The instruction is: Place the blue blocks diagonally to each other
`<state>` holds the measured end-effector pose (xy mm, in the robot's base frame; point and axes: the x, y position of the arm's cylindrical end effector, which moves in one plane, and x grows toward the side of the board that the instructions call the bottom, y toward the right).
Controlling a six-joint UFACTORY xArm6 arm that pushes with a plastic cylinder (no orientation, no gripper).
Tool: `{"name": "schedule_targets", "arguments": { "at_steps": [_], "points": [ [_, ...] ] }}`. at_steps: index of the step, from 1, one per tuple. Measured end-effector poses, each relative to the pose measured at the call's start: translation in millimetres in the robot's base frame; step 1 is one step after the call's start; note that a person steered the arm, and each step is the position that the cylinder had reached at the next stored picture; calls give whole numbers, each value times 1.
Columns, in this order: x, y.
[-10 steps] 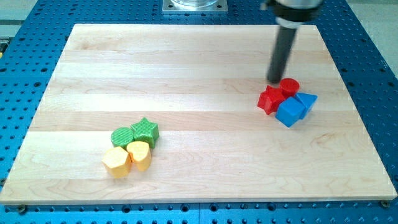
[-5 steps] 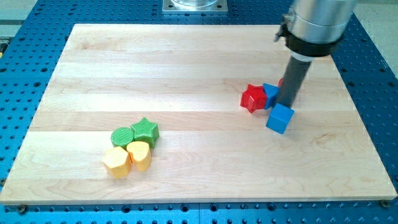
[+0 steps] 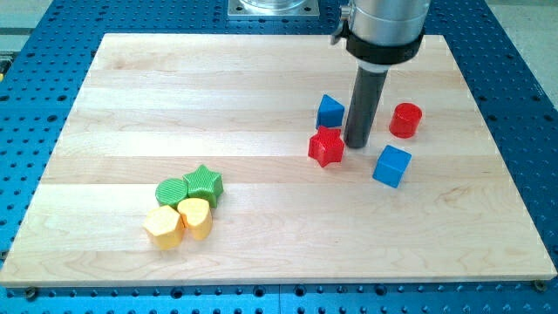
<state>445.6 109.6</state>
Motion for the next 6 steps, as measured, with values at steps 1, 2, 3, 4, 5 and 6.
{"name": "schedule_targets", "arguments": {
  "at_steps": [1,2,3,4,5,6],
  "points": [
    [33,-15],
    [84,-42],
    [89,-40],
    [91,35],
    [72,62],
    [50,52]
  ]
}}
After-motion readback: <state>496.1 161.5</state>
